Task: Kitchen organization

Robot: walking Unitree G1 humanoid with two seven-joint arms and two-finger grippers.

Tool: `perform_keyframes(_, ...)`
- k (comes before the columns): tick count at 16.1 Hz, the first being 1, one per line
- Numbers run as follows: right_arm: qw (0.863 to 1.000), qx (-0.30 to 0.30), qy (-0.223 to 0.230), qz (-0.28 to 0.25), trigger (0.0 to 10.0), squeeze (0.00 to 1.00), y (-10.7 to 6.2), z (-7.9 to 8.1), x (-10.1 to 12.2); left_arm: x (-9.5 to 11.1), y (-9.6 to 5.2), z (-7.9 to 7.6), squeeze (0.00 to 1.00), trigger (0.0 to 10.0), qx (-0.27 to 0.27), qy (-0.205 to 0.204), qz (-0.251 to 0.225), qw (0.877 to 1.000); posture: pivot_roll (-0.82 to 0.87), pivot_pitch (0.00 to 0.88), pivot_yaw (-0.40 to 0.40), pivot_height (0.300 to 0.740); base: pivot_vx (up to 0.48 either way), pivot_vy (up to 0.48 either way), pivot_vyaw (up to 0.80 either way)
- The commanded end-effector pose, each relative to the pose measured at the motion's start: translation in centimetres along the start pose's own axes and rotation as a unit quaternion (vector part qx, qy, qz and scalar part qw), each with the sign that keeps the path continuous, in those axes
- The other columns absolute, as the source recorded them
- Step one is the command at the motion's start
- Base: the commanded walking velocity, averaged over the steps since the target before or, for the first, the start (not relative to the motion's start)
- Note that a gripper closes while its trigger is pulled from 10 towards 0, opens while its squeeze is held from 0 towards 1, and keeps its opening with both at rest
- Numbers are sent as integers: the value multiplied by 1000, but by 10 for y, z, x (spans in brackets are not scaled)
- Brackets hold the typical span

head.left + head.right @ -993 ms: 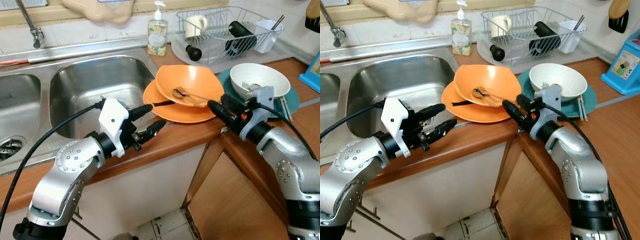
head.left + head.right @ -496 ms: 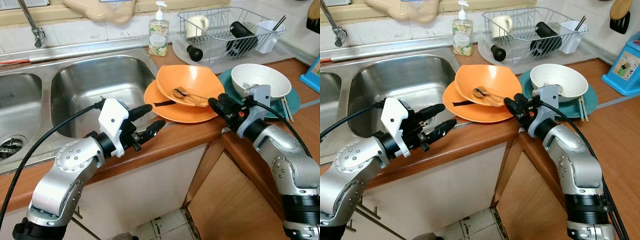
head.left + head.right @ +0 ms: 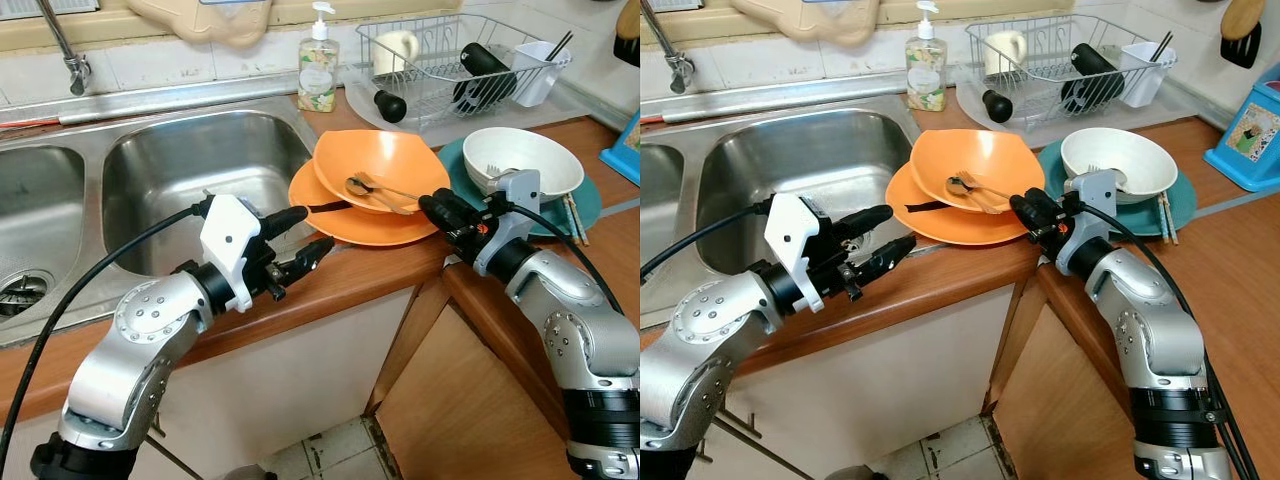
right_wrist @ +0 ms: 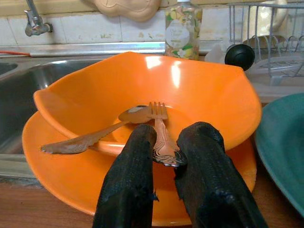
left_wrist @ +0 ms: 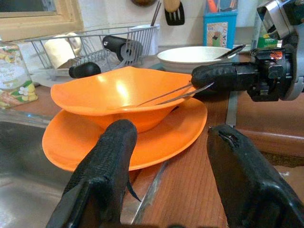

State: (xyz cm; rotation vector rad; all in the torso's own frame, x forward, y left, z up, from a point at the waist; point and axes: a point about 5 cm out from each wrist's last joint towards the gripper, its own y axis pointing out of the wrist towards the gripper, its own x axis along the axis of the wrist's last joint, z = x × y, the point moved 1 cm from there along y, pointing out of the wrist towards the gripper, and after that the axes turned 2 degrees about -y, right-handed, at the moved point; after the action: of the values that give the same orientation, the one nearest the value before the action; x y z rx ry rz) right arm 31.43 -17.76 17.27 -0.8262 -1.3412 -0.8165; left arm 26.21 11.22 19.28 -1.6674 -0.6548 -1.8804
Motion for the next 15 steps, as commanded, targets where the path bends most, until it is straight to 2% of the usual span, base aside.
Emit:
perform_keyframes(1, 999, -11, -25, -26, 0, 0, 2, -5, 18, 3, 3, 1, 0, 10000, 0, 20, 0, 1000, -76, 0, 2, 740, 0, 0, 0)
perform_keyframes(3, 997, -29, -43, -58, 0, 0, 2, -7, 40, 7, 10, 4, 0, 10000, 2, 50, -1, 999, -74, 0, 4, 740, 0, 0, 0)
perform_keyframes(4, 997, -29, -50, -60, 0, 0, 2, -7, 43, 8, 11, 4, 0, 10000, 2, 51, -4, 999, -85, 0, 25, 740, 0, 0, 0)
perform_keyframes(5, 995, -28, -68, -61, 0, 0, 2, -4, 48, 10, 15, 5, 0, 10000, -6, 70, -3, 997, -88, 0, 34, 740, 0, 0, 0)
perform_keyframes(7, 992, -26, -116, -42, 0, 0, 2, -1, 49, 13, 21, 6, 0, 10000, -5, 93, -9, 996, -90, 0, 41, 740, 0, 0, 0)
perform_keyframes(8, 992, -15, -109, -59, 0, 0, 3, 4, 57, 18, 27, 9, 0, 10000, 9, 134, -24, 991, -86, 0, 40, 740, 0, 0, 0)
perform_keyframes(9, 992, -11, -107, -64, 0, 0, 3, 5, 59, 20, 28, 10, 0, 10000, 12, 144, -28, 989, -83, 0, 38, 740, 0, 0, 0)
perform_keyframes(10, 992, 4, -106, -72, 0, 0, 4, 10, 63, 23, 32, 12, 0, 10000, 19, 178, -33, 983, -81, 0, 36, 740, 0, 0, 0)
perform_keyframes(12, 989, 71, -108, -72, 0, 0, 6, 33, 65, 26, 41, 15, 0, 10000, 17, 259, -34, 965, -79, 0, 34, 740, 0, 0, 0)
perform_keyframes(13, 988, 85, -112, -68, 0, 0, 6, 38, 63, 26, 43, 16, 0, 10000, 16, 272, -31, 962, -79, 0, 34, 740, 0, 0, 0)
perform_keyframes(14, 984, 120, -121, -55, 0, 0, 7, 51, 59, 23, 48, 18, 0, 10000, 14, 305, -21, 952, -79, 0, 35, 740, 0, 0, 0)
perform_keyframes(15, 982, 134, -121, -51, 0, 0, 7, 57, 57, 21, 51, 19, 0, 8941, 12, 317, -19, 948, -81, 0, 38, 740, 0, 0, 0)
